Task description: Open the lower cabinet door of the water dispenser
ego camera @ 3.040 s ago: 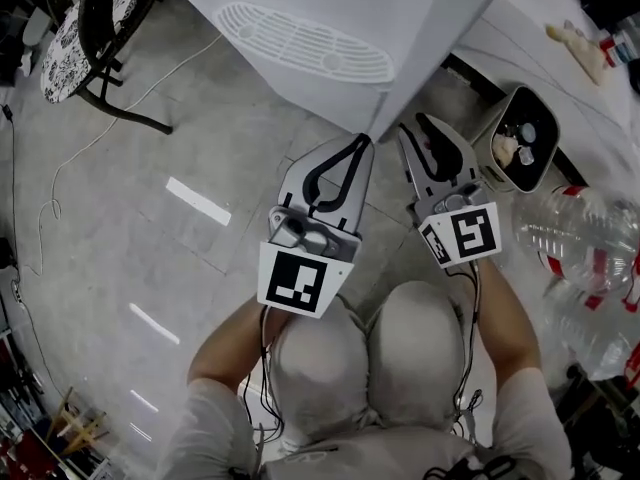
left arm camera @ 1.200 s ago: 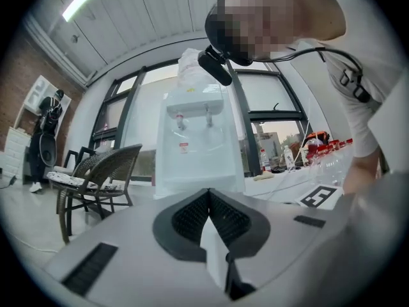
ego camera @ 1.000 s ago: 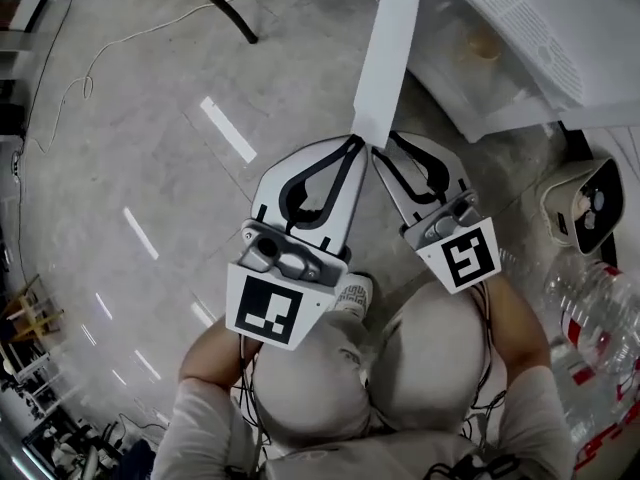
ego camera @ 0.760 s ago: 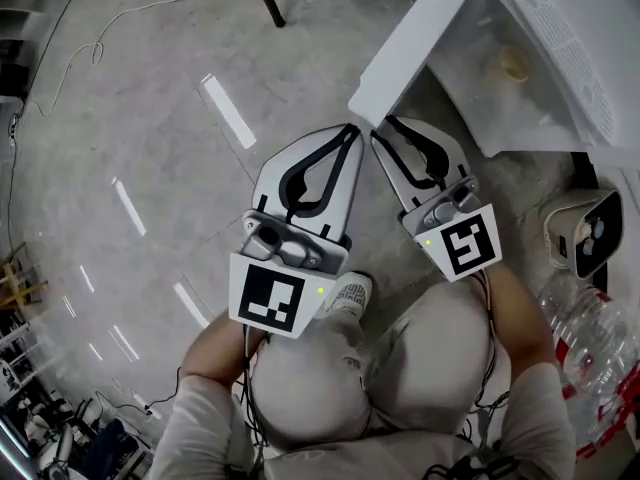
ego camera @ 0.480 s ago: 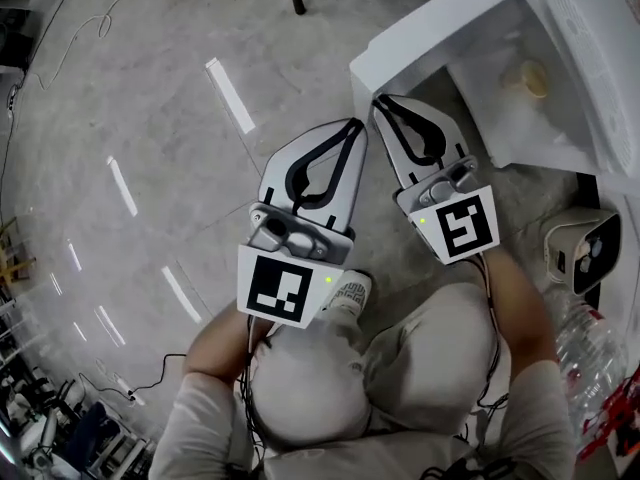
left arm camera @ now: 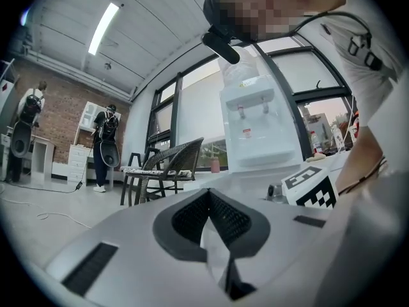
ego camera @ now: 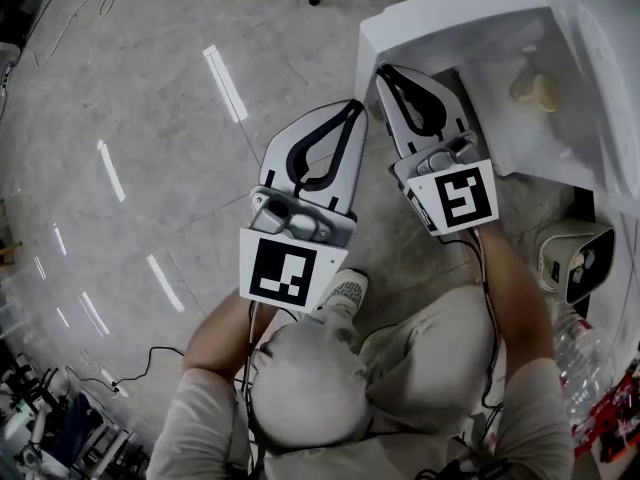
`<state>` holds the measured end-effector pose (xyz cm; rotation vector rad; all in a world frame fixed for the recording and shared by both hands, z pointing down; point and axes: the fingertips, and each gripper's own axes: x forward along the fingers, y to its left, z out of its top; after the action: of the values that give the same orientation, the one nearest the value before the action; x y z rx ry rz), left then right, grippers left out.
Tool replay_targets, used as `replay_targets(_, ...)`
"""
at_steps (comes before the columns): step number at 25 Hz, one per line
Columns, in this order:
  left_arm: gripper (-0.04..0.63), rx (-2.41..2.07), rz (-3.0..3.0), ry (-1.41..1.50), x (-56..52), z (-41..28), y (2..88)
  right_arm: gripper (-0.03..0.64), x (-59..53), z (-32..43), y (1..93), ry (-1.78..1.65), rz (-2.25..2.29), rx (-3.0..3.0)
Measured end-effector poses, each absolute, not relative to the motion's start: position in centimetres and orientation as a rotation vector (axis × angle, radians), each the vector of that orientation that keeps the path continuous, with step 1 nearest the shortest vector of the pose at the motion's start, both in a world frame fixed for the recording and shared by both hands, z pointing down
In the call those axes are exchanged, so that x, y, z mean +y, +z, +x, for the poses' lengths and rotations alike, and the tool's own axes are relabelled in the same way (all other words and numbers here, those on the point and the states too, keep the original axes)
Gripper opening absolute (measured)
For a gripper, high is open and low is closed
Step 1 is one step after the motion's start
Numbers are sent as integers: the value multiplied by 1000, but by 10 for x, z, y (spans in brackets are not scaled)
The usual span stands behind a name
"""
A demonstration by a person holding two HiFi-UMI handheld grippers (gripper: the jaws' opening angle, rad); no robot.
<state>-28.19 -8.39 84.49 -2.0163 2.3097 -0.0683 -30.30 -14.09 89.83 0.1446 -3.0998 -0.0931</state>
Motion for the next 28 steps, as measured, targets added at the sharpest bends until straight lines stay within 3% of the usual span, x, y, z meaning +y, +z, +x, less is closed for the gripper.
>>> replay_targets(14, 2, 2313, -2004, -58, -81, -283, 842, 34, -147, -326, 898, -67, 202, -3101)
replay_targets(28, 2, 2271, -2058, 16, -95, -261, 810, 25, -139, -244, 824, 37, 286, -3211)
